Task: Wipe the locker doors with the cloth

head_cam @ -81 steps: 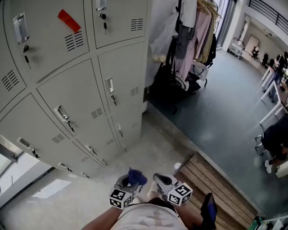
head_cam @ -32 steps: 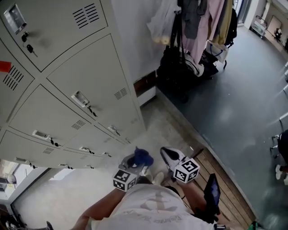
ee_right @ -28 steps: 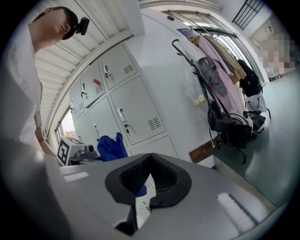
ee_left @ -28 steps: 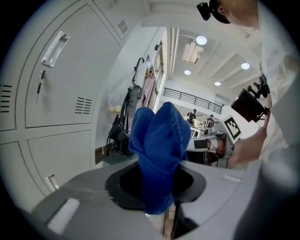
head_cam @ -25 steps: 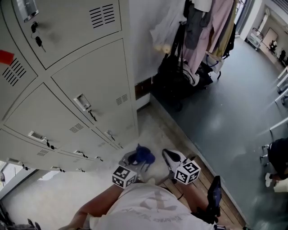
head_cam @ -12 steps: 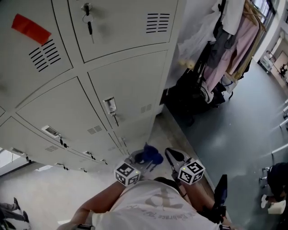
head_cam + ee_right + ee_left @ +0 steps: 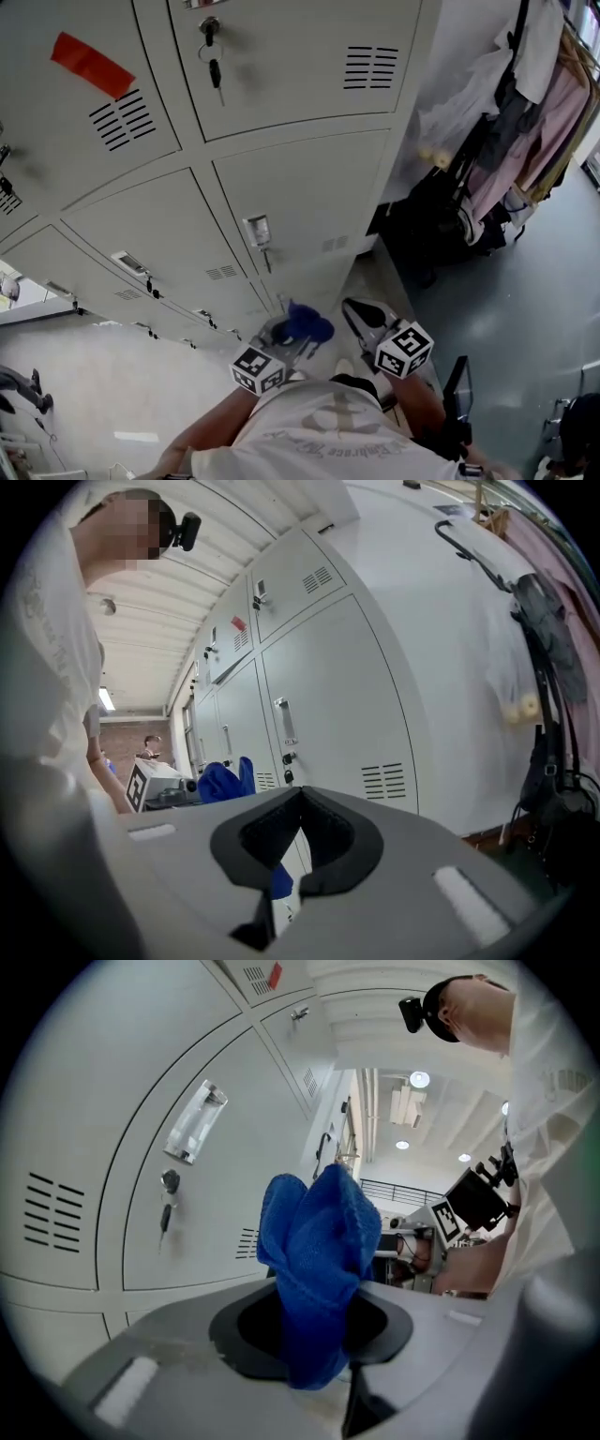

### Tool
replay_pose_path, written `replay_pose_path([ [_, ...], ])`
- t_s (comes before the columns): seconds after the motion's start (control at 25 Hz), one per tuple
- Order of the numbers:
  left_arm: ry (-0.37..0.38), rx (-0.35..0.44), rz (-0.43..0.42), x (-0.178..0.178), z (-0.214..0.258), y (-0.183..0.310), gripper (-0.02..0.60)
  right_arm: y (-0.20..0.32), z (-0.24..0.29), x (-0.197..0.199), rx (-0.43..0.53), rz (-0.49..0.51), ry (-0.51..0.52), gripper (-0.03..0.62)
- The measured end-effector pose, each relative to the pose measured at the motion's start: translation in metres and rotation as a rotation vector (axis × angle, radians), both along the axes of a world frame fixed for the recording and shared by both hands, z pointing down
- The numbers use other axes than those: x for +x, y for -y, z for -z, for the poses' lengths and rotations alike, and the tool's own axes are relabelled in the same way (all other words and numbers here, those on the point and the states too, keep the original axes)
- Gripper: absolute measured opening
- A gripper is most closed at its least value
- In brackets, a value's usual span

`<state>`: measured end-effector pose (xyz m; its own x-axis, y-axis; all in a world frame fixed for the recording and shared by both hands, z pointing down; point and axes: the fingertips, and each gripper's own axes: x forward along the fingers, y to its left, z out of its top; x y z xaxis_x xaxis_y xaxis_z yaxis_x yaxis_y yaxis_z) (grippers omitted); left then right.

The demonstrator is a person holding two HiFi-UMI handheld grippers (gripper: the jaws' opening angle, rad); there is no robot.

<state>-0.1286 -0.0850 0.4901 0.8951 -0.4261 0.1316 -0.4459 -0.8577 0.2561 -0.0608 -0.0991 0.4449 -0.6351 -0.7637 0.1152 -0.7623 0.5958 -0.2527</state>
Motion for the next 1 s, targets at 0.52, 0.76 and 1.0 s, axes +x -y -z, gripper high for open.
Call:
replay_pose_path([
  [0.52,0.092,0.175,0.354,-0.002,0.073,0.061,0.123,0.059,0.075,0.007,0.172,0.278,0.068,0.007],
  [0.76,0.014,0.252,0.531,-0.023,0.138,0.085,0.123,0.072,0.103,0.005,0.250,0.400,0.126,0.007],
  [1.0,0.008,0.441,0.708,-0.057,0.217,0.093,0.123,0.070,0.109,-0.009,0.268,0.516,0.141,0.006],
])
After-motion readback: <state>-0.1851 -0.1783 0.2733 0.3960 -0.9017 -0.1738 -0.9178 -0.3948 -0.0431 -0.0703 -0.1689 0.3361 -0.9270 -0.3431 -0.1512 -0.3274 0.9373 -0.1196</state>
